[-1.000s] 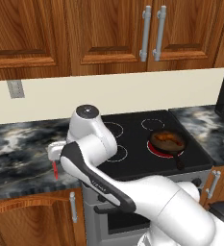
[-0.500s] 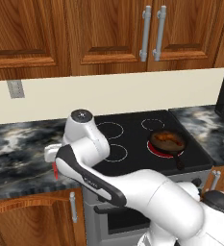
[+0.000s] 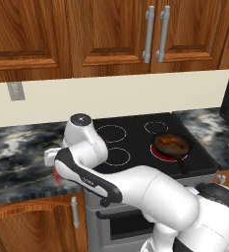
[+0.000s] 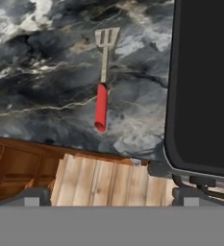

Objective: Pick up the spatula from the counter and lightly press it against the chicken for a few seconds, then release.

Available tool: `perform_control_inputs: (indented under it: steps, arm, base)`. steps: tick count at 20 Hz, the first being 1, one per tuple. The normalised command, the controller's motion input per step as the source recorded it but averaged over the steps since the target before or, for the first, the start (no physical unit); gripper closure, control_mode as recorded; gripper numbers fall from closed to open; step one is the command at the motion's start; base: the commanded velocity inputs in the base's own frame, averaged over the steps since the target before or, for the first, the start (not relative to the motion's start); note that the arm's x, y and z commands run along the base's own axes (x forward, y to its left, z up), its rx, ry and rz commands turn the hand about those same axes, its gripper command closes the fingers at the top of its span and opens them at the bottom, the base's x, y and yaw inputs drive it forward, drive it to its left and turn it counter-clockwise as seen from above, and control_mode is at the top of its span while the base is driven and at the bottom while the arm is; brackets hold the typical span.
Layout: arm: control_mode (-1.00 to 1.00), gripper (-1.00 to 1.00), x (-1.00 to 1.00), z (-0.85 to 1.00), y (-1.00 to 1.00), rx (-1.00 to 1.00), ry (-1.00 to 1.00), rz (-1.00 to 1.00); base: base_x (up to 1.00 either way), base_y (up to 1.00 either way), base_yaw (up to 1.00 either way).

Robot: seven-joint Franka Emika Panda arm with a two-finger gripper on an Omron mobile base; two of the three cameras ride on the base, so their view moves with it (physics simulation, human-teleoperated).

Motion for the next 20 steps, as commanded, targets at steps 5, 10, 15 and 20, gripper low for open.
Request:
perform_control_inputs:
  steps: [5, 10, 15, 20]
  arm:
    - [-1.0, -1.0, 0.21, -0.22, 0.16, 0.0, 0.06, 0.0]
    - [-1.0, -1.0, 0.16, -0.19, 0.14, 0.0, 0.02, 0.0]
    - [-1.0, -1.0, 0.11, -0.14, 0.06, -0.03, 0.0, 0.0]
    - [-1.0, -1.0, 0.11, -0.11, 0.01, -0.06, 0.0, 0.0]
  base:
    - [0.0, 0.0, 0.0]
    - [0.0, 0.0, 0.0]
    - [0.0, 0.0, 0.0]
    - [0.0, 0.0, 0.0]
